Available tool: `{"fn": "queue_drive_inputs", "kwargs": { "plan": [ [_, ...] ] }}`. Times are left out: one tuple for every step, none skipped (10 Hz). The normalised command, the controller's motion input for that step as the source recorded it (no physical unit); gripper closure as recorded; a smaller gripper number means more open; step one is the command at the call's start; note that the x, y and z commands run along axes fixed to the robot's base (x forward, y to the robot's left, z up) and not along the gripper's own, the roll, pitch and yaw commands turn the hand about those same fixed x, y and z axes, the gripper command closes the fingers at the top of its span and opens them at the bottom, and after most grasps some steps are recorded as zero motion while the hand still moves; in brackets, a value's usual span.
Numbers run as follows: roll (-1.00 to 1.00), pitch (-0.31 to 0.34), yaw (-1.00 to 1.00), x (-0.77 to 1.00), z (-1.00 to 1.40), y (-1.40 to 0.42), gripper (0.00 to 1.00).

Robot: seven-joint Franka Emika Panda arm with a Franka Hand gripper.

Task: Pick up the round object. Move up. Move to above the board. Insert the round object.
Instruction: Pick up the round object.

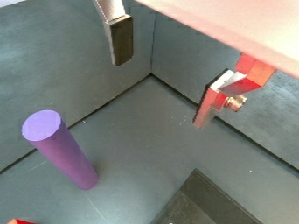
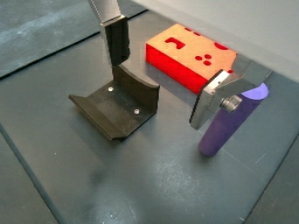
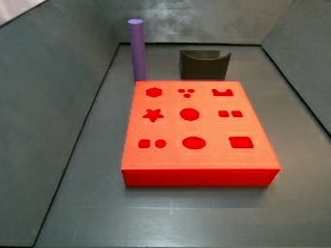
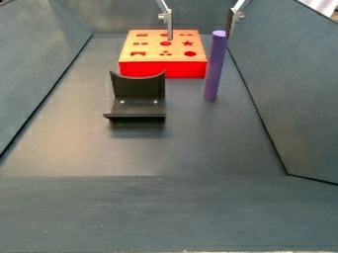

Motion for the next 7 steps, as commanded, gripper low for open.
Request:
{"fn": "queue_drive_inputs", "kwargs": {
  "plan": [
    [0.08, -0.057, -0.15, -0.65, 0.07, -0.32, 0.00],
    [0.13, -0.130, 0.01, -0.92, 0.15, -0.58, 0.00],
    [0.15, -0.071, 0.13, -0.85, 0.18, -0.61, 0.00],
    [0.16, -0.111, 0.14, -0.76, 0.24, -0.66, 0.00],
    [0.19, -0.093, 0.11, -0.83, 0.00, -0.61, 0.00],
    [0.10, -0.094, 0.11, -0.53, -0.32, -0.78, 0.00],
    [0.08, -0.014, 0.00, -0.23, -0.63, -0.59, 0.00]
  ]
}}
